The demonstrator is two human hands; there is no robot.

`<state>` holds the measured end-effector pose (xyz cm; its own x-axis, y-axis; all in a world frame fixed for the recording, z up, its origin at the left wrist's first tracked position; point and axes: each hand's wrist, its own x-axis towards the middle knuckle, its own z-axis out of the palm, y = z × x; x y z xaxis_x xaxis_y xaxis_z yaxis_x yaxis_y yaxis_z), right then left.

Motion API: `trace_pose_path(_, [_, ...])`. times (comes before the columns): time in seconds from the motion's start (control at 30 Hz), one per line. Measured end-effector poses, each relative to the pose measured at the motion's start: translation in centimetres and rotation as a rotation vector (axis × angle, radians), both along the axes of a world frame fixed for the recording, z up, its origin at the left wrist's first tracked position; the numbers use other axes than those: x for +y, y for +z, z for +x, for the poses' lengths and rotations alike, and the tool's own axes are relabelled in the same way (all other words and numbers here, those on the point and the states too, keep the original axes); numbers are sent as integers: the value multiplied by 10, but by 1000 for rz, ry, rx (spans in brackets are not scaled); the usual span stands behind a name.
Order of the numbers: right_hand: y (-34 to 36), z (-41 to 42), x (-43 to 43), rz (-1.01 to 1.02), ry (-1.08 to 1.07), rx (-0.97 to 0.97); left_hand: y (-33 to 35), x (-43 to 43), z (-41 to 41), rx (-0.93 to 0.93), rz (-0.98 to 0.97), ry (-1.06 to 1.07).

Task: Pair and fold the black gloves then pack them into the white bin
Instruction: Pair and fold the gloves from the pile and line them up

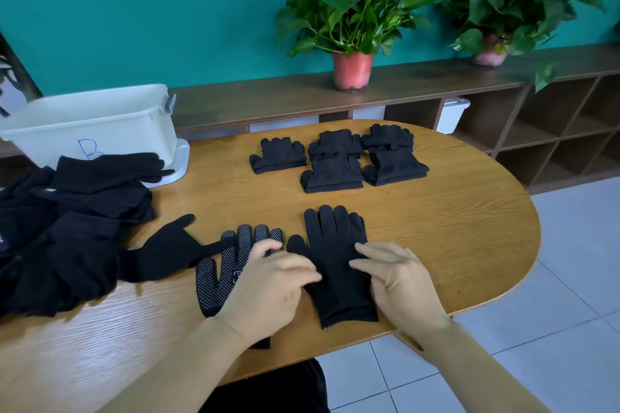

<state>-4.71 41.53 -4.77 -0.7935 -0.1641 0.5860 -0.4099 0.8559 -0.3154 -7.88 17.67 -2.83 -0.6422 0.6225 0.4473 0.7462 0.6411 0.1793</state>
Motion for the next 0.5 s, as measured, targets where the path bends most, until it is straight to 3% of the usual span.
trace_pose_path(0.07, [11, -5, 0, -61, -57, 14, 9, 2, -5, -87, 133, 147])
trace_pose_path(0.13, [22, -14, -8, -6, -110, 28, 20, 15, -5, -138, 117, 262])
trace_pose_path(0.2, [31, -24, -23, 124, -94, -37, 25, 34, -2, -222, -35, 267])
trace_pose_path(0.33, [22, -31, -39, 378, -64, -511, 7, 51, 3, -346, -411, 238])
trace_pose_path(0.5, [8, -31, -23, 440, -74, -593, -5, 37, -2, -237, -532, 188])
